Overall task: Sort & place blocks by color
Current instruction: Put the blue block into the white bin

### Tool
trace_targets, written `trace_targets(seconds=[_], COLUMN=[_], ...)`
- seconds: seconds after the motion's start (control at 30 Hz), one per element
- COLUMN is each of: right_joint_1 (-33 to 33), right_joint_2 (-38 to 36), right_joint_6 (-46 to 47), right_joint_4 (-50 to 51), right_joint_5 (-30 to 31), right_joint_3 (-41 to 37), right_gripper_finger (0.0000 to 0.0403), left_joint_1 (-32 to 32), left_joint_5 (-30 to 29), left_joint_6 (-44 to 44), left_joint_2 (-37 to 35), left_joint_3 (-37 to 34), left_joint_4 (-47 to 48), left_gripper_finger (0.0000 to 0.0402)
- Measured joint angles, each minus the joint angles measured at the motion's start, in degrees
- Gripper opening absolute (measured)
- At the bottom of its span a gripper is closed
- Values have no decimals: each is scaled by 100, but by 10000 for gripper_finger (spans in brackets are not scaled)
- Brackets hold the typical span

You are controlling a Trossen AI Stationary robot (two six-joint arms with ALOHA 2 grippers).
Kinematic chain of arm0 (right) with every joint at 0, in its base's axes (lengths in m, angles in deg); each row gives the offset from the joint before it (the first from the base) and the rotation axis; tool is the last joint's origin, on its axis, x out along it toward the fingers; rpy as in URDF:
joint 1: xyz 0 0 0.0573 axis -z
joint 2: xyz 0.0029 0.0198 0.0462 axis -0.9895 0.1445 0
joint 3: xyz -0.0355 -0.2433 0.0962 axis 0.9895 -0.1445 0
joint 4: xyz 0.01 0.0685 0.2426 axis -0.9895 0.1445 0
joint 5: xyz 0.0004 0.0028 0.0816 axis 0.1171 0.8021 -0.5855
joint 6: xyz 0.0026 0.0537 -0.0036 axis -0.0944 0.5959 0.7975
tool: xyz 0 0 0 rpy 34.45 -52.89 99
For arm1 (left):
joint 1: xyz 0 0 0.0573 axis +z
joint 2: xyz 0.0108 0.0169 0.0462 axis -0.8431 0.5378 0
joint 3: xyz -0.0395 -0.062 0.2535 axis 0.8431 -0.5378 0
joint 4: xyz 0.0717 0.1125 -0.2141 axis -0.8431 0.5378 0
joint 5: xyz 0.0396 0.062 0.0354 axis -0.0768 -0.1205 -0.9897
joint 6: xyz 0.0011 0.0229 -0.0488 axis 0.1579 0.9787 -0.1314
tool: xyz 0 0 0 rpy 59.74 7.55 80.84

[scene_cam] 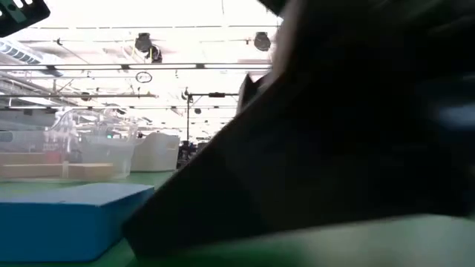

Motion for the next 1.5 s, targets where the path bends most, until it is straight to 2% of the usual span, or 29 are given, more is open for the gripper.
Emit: trace_targets(seconds=[0.17,0.37,0.6,0.77,0.9,1.23,1.5], right_joint_1=[123,215,293,374,413,700,748], right_joint_2=[2,-93,-479,-487,-487,-473,-470], right_joint_6=[19,-21,-53,-6,481,266,267], right_joint_4=[-281,-430,-275,-279,-378,-474,-478], right_joint_5=[254,-294,-399,-969,-945,-1109,-1574], right_joint_3=[-6,-8,-6,-6,-6,-6,-6], right_gripper_finger=[196,196,196,196,196,196,196], left_joint_1=[0,0,11,11,-8,25,120], left_joint_5=[0,0,0,55,213,247,243], left_joint_6=[2,-30,-691,-1475,-1938,-1821,-1821], left_joint_2=[0,0,0,0,0,0,0], left_joint_3=[0,-1,-2,-2,-2,-2,-2], left_joint_4=[32,46,51,8,8,9,9], left_gripper_finger=[184,184,184,184,184,184,184])
